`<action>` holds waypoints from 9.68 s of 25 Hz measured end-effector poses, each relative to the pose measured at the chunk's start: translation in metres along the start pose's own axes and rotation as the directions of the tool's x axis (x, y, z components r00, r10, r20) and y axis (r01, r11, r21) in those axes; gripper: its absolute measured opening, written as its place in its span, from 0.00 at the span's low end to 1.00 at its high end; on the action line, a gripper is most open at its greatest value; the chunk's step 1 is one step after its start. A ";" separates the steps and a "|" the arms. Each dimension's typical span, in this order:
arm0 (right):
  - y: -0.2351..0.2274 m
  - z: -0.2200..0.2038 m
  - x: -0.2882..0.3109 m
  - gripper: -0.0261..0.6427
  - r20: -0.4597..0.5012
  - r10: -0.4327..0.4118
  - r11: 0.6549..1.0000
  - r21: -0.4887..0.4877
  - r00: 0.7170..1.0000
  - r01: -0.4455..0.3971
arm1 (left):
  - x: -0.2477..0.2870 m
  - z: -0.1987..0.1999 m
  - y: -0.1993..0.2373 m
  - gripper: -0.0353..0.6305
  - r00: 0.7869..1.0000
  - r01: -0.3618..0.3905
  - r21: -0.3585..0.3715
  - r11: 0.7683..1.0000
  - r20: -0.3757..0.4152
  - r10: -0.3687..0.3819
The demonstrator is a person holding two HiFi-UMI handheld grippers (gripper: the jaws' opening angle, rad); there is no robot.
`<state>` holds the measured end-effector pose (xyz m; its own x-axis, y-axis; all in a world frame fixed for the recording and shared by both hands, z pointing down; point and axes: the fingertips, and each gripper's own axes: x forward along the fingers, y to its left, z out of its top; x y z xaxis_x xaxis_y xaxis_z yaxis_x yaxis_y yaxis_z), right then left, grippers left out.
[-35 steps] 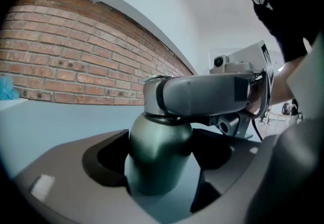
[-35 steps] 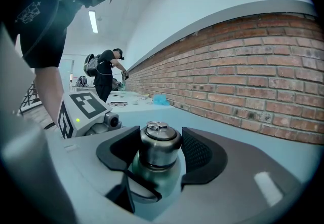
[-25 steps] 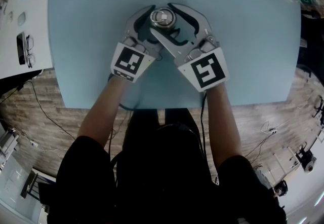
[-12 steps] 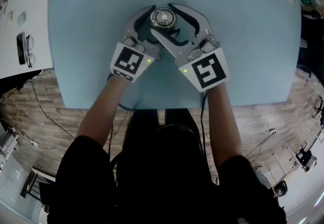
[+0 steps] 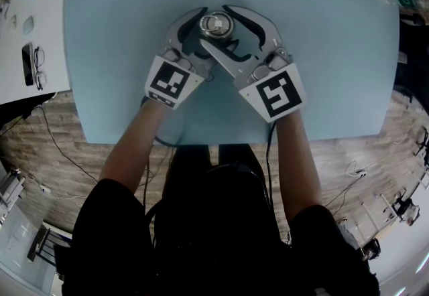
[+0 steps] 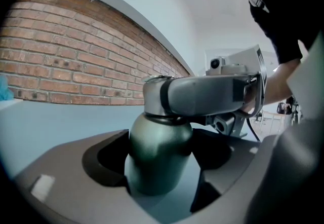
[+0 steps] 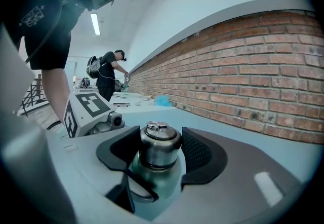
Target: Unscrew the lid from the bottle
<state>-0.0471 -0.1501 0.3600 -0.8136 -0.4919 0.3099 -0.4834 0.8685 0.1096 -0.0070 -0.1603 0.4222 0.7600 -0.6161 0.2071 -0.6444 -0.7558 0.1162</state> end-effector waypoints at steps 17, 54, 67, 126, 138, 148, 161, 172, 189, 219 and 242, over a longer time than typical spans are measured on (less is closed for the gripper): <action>0.002 0.000 -0.002 0.43 0.003 0.052 0.999 -0.013 0.999 -0.052 | -0.001 0.001 -0.003 0.62 0.999 0.042 0.006 0.999 -0.001 -0.042; 0.003 0.000 -0.002 0.44 0.010 0.102 0.994 -0.030 0.995 -0.102 | 0.000 0.001 -0.003 0.62 0.997 0.081 0.008 0.997 -0.008 -0.081; 0.003 0.000 -0.001 0.49 -0.007 0.084 0.996 -0.031 0.996 -0.084 | 0.000 0.003 -0.003 0.68 0.999 0.052 0.020 0.998 -0.015 -0.052; -0.003 0.006 -0.002 0.49 0.013 -0.106 0.993 0.062 0.994 0.105 | -0.004 0.011 0.006 0.67 0.982 -0.177 -0.064 0.982 0.054 0.181; -0.002 0.004 -0.003 0.49 -0.001 -0.139 0.988 0.069 0.990 0.139 | -0.003 0.012 0.005 0.67 0.970 -0.228 -0.075 0.971 0.063 0.233; -0.003 0.004 -0.002 0.49 0.004 -0.155 0.985 0.075 0.988 0.154 | -0.005 0.010 0.008 0.67 0.964 -0.252 -0.084 0.964 0.062 0.258; -0.007 0.003 -0.003 0.49 0.002 -0.177 0.981 0.084 0.984 0.177 | -0.001 0.009 0.009 0.67 0.955 -0.282 -0.102 0.954 0.061 0.289; -0.008 0.001 -0.001 0.49 -0.005 -0.187 0.978 0.096 0.982 0.187 | 0.001 0.008 0.010 0.66 0.950 -0.299 -0.112 0.948 0.056 0.307; -0.005 0.001 0.004 0.48 -0.011 -0.188 0.978 0.090 0.982 0.188 | -0.002 0.007 0.011 0.63 0.952 -0.290 -0.121 0.949 0.062 0.299; -0.006 0.000 0.004 0.44 -0.027 -0.187 0.981 0.042 0.982 0.188 | -0.002 0.008 0.011 0.62 0.957 -0.276 -0.110 0.955 0.064 0.284; -0.005 0.001 0.004 0.44 -0.001 -0.141 0.989 0.033 0.990 0.141 | -0.002 0.008 0.009 0.62 0.969 -0.233 -0.094 0.968 0.058 0.239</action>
<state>-0.0483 -0.1559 0.3594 -0.7366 -0.6098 0.2925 -0.6041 0.7877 0.1208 -0.0141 -0.1676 0.4150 0.5874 -0.7907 0.1725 -0.8089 -0.5669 0.1558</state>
